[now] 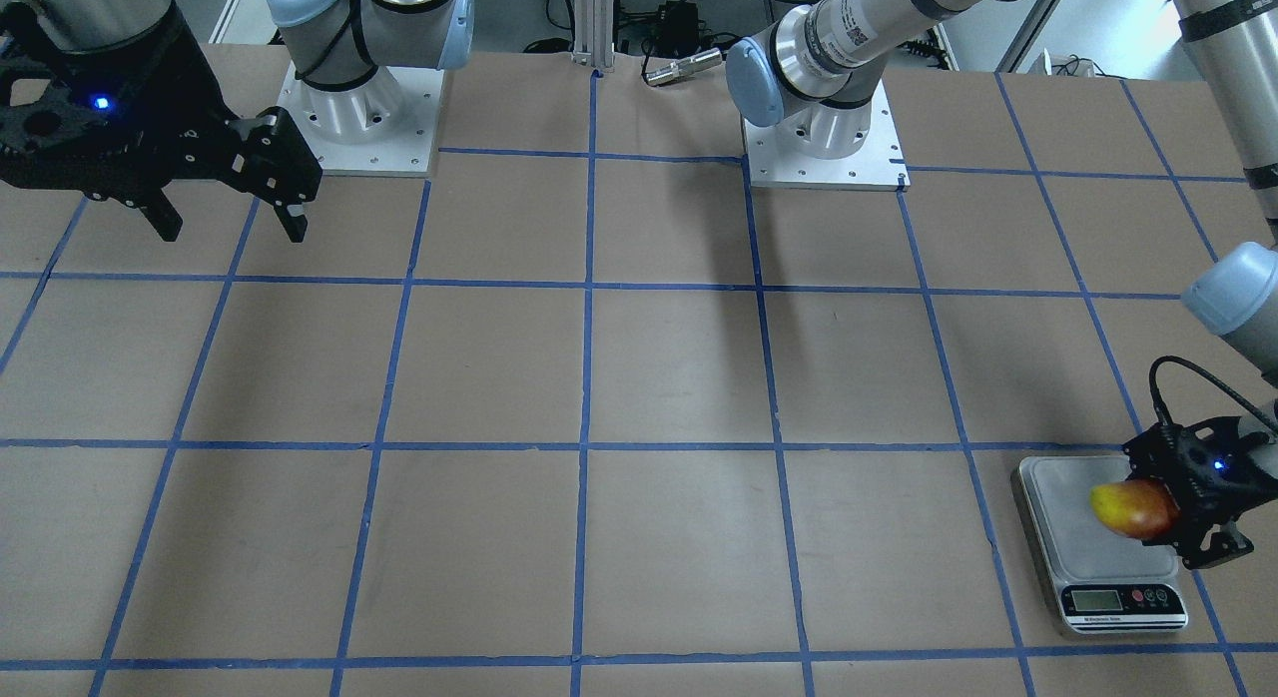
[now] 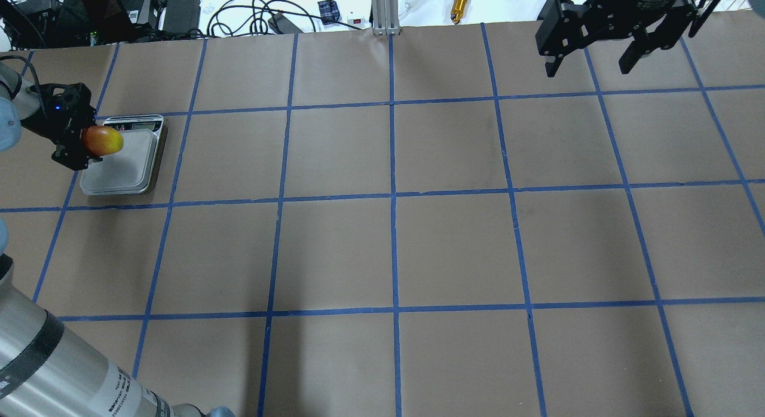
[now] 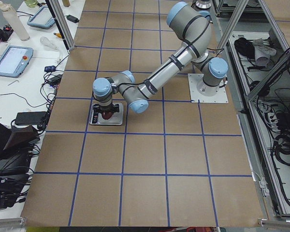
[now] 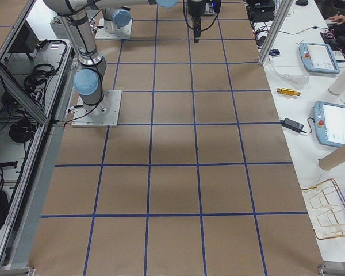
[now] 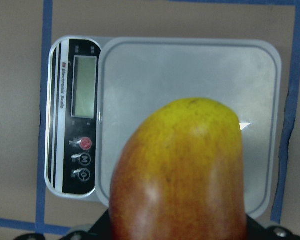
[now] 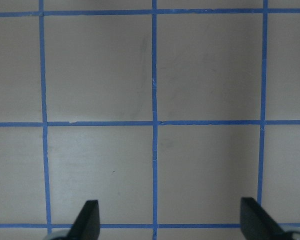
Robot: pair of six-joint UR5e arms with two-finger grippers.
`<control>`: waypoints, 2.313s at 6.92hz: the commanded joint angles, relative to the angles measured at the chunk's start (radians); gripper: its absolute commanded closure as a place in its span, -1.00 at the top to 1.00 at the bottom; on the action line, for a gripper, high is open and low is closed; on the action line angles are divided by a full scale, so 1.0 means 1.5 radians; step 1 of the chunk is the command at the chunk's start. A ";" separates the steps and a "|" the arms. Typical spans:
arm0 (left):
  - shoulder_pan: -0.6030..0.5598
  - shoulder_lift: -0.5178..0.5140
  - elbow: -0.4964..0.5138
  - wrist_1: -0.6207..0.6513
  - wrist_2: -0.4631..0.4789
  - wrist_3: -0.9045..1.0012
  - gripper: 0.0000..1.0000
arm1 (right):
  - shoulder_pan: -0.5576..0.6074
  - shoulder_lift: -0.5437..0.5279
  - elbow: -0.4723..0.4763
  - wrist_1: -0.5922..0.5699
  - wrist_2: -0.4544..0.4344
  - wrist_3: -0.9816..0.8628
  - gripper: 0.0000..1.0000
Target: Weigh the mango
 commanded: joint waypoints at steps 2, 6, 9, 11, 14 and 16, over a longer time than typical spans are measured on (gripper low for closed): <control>-0.001 -0.015 -0.001 0.017 -0.010 -0.001 -1.00 | 0.000 -0.001 0.000 0.000 0.000 0.000 1.00; -0.002 -0.024 -0.001 0.017 -0.009 -0.043 0.65 | 0.000 -0.001 0.000 0.000 0.000 0.000 1.00; -0.014 0.034 0.000 0.003 0.003 -0.061 1.00 | 0.000 0.000 0.000 0.000 0.001 0.000 1.00; -0.016 0.113 -0.006 -0.036 -0.002 -0.169 1.00 | 0.000 0.000 0.000 0.000 0.000 0.000 1.00; -0.017 0.280 -0.007 -0.254 0.003 -0.308 1.00 | 0.000 -0.001 0.000 0.000 0.000 0.000 1.00; -0.019 0.364 -0.008 -0.358 0.003 -0.443 1.00 | 0.000 -0.001 0.000 0.000 0.000 0.000 1.00</control>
